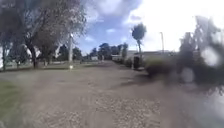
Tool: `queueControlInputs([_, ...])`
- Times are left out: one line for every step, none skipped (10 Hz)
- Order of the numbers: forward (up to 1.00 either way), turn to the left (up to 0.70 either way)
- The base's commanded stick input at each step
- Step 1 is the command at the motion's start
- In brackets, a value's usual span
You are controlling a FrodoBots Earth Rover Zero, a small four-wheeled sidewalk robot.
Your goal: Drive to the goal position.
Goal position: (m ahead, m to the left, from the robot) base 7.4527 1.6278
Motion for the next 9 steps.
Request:
queueControlInputs([0.7,0.0])
queueControlInputs([0.7,0.0])
queueControlInputs([0.7,0.0])
queueControlInputs([0.7,0.0])
queueControlInputs([0.7,0.0])
queueControlInputs([0.7,0.0])
queueControlInputs([0.7,0.0])
queueControlInputs([0.7,0.0])
queueControlInputs([0.7,0.0])
